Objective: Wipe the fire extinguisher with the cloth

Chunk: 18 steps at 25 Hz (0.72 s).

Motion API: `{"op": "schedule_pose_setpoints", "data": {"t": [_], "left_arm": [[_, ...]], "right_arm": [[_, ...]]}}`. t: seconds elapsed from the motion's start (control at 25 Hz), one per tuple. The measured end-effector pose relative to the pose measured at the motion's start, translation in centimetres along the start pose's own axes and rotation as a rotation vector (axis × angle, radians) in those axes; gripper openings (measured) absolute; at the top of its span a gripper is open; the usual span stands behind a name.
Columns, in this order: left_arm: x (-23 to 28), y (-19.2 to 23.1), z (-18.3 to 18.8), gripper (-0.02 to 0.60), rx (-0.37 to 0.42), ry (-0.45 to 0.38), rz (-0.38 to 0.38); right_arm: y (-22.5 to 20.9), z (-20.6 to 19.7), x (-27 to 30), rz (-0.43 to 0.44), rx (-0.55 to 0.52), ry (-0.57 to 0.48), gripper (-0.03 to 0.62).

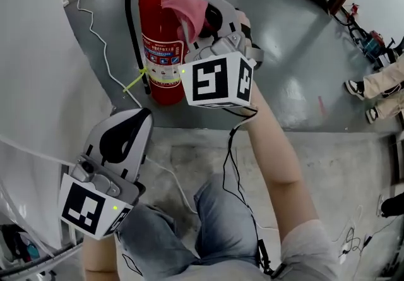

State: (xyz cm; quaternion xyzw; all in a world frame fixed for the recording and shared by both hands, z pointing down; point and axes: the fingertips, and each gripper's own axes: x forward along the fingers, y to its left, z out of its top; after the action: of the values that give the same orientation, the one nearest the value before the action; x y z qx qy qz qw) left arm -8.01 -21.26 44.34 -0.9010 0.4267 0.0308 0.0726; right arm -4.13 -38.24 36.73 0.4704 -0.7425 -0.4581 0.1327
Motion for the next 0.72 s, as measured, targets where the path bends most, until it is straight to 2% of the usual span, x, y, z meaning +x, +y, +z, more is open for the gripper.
{"op": "schedule_pose_setpoints", "data": {"t": [0.16, 0.28, 0.44, 0.56, 0.72], "left_arm": [[0.1, -0.2, -0.4, 0.005, -0.012, 0.009, -0.002], [0.4, -0.2, -0.9, 0.005, -0.011, 0.020, -0.006], [0.8, -0.7, -1.8, 0.005, -0.011, 0.039, -0.022], [1.2, -1.0, -2.7, 0.005, -0.010, 0.064, -0.033], [1.5, -1.5, -3.2, 0.005, -0.026, 0.072, -0.040]], "right_arm": [[0.7, -0.9, -0.3, -0.016, 0.036, -0.029, 0.063], [3.6, -2.8, -1.3, 0.007, 0.051, -0.028, 0.063], [8.5, -6.9, -2.6, 0.059, 0.070, 0.024, 0.063], [12.4, -9.9, -3.7, 0.120, 0.074, 0.091, 0.063], [18.6, -13.3, -5.3, 0.262, -0.037, 0.174, 0.063]]}}
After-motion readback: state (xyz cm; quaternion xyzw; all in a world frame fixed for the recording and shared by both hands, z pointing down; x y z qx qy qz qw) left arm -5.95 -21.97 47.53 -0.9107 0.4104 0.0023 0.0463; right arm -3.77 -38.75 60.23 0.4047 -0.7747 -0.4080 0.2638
